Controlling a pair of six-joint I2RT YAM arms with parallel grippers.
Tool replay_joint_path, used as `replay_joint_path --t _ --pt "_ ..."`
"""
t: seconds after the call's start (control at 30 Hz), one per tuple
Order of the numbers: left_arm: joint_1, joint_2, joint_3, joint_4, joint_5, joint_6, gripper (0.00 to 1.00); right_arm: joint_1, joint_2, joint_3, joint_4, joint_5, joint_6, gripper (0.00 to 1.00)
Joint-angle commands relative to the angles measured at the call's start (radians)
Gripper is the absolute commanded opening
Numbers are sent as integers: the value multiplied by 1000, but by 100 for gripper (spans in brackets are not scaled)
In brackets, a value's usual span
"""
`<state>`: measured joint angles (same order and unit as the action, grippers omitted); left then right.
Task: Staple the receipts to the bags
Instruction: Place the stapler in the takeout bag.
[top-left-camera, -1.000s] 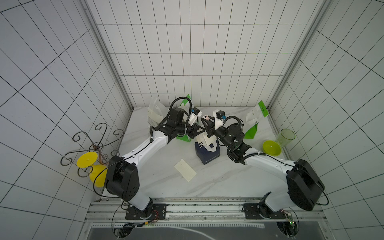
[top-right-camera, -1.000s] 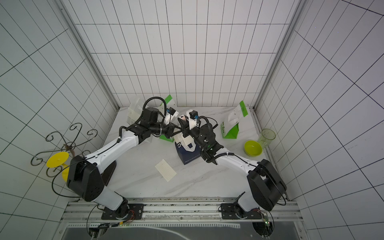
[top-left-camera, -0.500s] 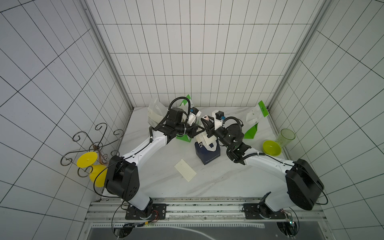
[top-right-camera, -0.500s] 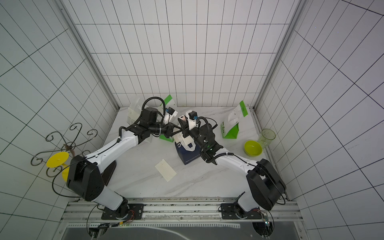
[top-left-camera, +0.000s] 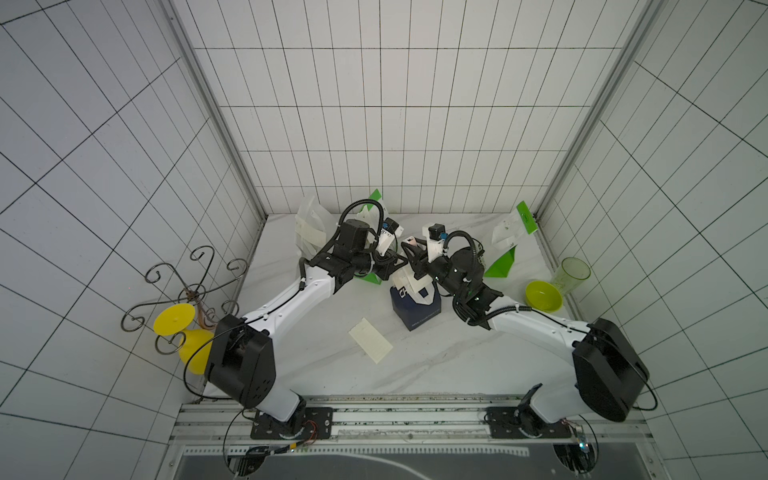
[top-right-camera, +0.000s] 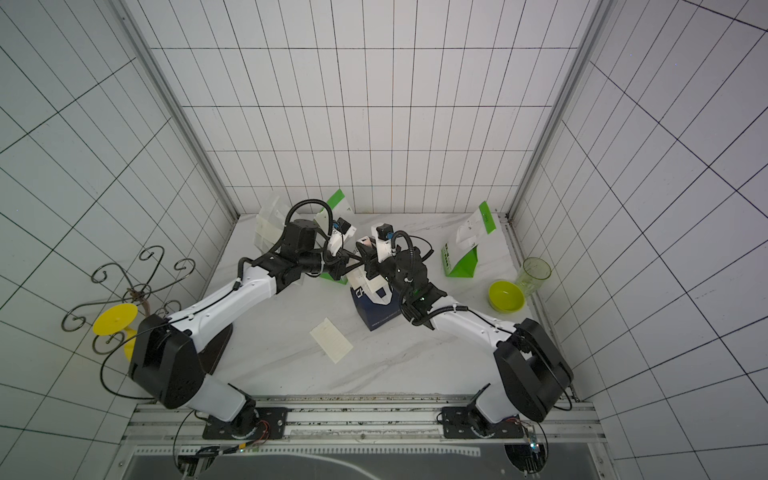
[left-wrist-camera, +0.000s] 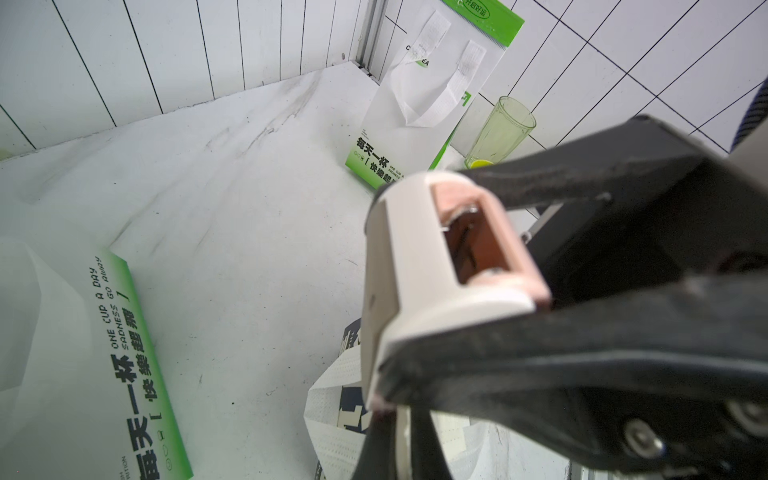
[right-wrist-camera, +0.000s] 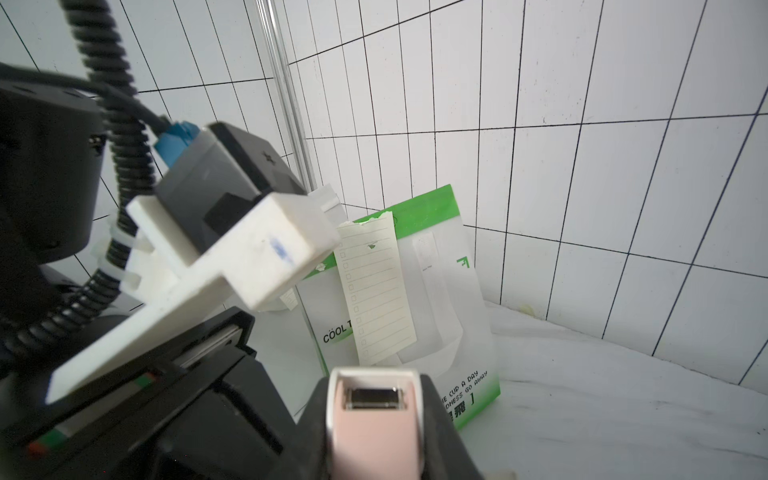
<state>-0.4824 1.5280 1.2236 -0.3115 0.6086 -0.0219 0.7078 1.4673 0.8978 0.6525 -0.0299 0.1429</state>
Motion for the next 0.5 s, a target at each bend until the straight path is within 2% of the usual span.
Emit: replay_joint_path --t 0.0,0.1,0.17,0.2,0.23,0.27,0.47 --pt "0 -54 -4 54 -43 52 0 6 -9 60 -231 5 36 0" --pt "-13 -64 -11 58 -31 78 0 7 2 80 -300 -15 55 0" --pt "-24 -70 -12 48 -27 103 0 7 -4 75 -313 -27 68 9" --pt "-24 -73 -10 41 -23 113 0 7 -12 72 -322 -46 73 17" --pt "-24 -75 -9 34 -24 121 0 7 -22 69 -329 -64 76 28" --pt "-23 -75 -7 22 -23 134 0 8 -32 68 -340 -76 78 34" --pt "-20 -76 23 -46 -11 212 0 7 -192 27 -373 -116 64 52"
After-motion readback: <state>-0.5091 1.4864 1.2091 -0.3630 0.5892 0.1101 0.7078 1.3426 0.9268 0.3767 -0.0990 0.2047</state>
